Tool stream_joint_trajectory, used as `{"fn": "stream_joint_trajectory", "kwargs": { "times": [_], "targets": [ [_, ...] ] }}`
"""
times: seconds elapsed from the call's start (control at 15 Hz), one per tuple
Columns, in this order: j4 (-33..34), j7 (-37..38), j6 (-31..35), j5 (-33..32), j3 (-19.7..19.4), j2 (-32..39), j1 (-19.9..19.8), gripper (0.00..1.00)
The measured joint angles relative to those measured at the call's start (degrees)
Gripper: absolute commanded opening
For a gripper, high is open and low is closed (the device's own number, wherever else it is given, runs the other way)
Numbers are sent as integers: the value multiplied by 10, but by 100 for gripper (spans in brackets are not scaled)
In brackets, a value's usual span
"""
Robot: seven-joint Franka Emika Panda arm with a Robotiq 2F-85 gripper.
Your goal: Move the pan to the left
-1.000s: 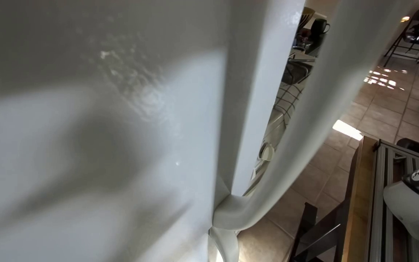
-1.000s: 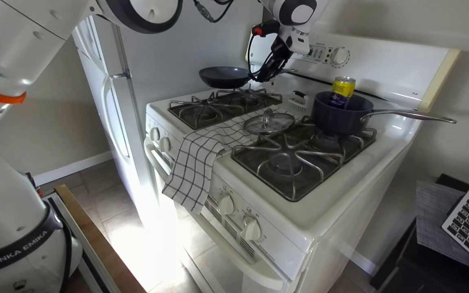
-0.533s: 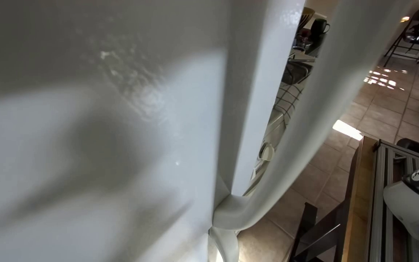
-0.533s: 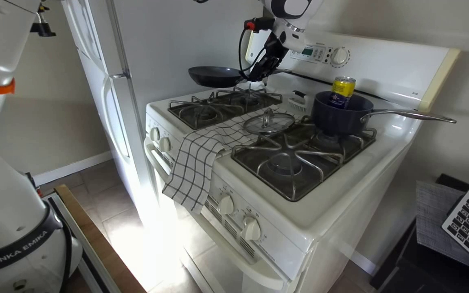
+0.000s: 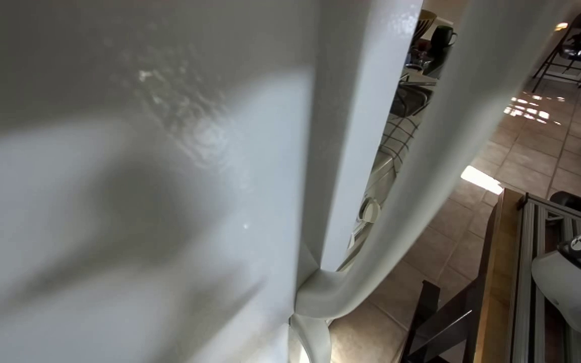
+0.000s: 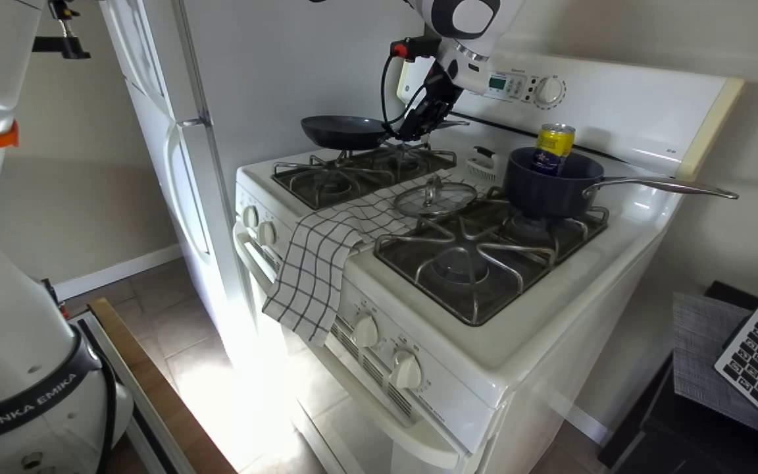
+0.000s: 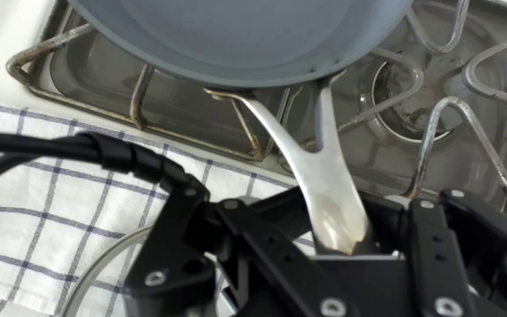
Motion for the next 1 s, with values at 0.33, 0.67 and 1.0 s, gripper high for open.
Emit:
{"fn": "stream_joint_trajectory", "kwargs": {
  "times": [0.33,0.67,1.0],
  "targets": [
    [-3,0,14,0,-7,3,5,0],
    [-11,-3,56,11,-15,5,3,0],
    [-35,-15,47,27,-18,-9,-5,0]
  ]
}}
